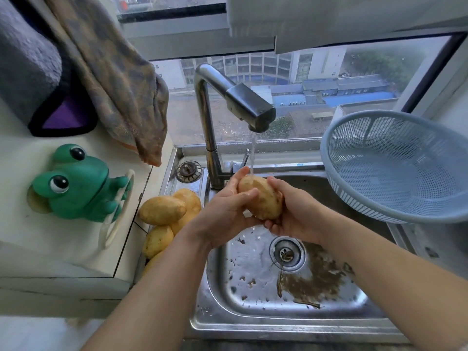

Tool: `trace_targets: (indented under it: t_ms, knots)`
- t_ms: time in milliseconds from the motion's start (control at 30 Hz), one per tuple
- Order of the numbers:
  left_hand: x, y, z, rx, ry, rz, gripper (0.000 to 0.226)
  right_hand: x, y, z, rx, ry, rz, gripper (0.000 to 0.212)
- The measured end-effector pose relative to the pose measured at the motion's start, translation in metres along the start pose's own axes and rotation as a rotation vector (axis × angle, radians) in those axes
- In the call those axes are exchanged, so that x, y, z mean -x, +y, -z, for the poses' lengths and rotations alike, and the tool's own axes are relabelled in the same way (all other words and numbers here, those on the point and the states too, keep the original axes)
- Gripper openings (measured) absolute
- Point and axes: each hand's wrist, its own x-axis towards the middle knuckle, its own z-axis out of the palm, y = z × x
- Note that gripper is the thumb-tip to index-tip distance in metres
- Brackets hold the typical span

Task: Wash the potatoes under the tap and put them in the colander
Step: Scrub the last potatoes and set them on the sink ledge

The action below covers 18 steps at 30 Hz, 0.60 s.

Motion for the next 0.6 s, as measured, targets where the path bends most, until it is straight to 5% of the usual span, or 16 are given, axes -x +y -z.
trace_targets:
  t_ms: [267, 400, 600]
  knots:
    - [-0.013, -0.008, -0.015, -0.213, 0.304, -0.183, 0.013, -0.006, 0.007, -0.010, 0.106, 0.072, 0.159, 0.043]
    - [-0.022, -0.010, -0.018, -0.056, 0.448, -0.219, 0.016, -0.009, 0.011, -0.015, 0.281, 0.133, 0.320, 0.039]
    - [-0.019, -0.008, -0.013, 0.247, 0.251, -0.124, 0.031, -0.009, 0.006, -0.007, 0.159, 0.131, 0.265, 0.035]
